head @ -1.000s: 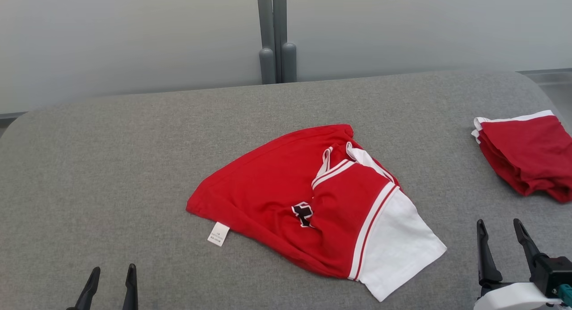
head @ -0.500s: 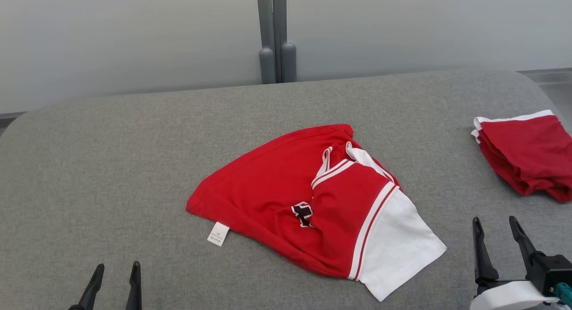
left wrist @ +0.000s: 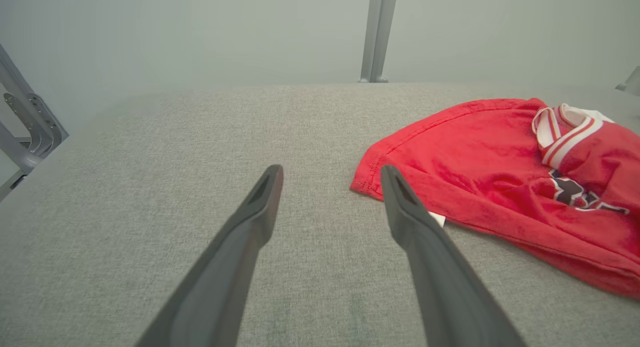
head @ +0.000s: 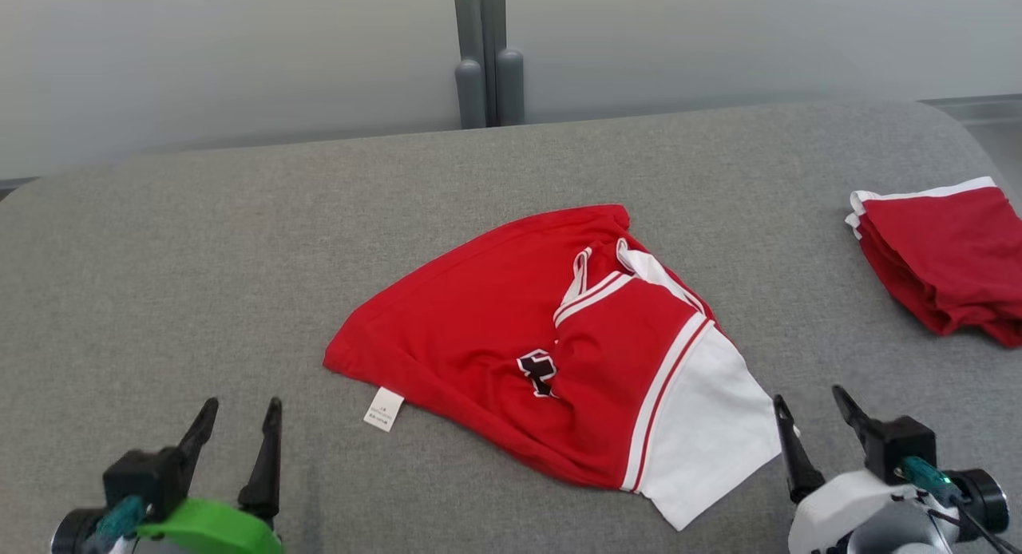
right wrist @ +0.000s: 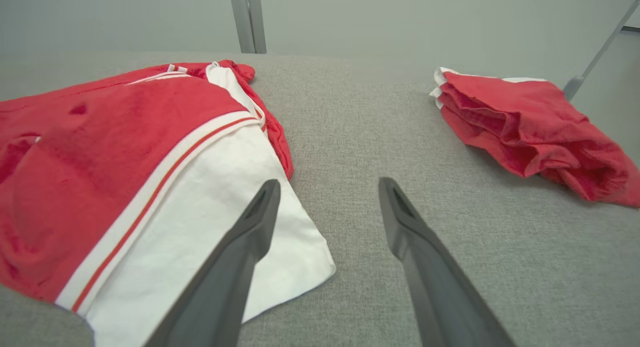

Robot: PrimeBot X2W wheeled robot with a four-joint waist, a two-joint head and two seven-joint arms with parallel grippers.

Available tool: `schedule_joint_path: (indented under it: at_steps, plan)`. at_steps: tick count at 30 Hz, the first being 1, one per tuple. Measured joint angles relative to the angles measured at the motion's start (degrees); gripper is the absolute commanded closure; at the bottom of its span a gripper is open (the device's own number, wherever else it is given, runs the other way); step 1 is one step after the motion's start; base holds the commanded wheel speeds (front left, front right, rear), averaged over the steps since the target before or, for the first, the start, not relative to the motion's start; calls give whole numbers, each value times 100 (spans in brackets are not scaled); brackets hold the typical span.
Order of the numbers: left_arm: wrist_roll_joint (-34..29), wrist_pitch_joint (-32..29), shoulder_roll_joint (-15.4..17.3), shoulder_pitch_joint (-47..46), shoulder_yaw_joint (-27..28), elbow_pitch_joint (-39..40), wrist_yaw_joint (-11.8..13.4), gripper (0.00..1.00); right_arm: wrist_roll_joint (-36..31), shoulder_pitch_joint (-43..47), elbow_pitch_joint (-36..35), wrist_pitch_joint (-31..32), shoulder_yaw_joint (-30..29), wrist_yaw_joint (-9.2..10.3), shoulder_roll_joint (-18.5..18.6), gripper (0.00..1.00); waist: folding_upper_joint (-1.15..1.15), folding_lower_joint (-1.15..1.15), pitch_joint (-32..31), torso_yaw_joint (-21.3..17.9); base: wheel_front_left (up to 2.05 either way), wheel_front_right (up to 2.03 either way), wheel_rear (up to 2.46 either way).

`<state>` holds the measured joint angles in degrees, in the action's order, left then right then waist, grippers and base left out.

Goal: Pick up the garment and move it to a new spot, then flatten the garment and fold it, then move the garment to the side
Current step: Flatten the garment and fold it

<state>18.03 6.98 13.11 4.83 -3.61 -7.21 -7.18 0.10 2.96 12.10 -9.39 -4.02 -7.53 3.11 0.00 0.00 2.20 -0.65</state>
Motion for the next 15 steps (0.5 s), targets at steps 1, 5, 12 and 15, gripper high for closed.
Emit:
schedule_joint_path:
  at_steps: [1,5,12,15]
  plan:
    - [9,-188,-12,-128,-49,9,11,0,1,-92,47,218,80,0,26,0,0,0,41,-2,0,0,0]
    - [77,-981,-16,-673,-305,-67,10,0,56,-372,81,899,342,0,216,0,0,0,233,-6,0,0,0]
    - [-5,-2029,-57,-1582,-794,-348,8,0,70,-620,141,1704,490,0,459,0,0,0,644,-7,0,0,0]
    - [-69,-2302,-163,-2033,-966,-795,12,0,96,-716,252,1848,557,0,464,0,0,0,891,10,0,0,0]
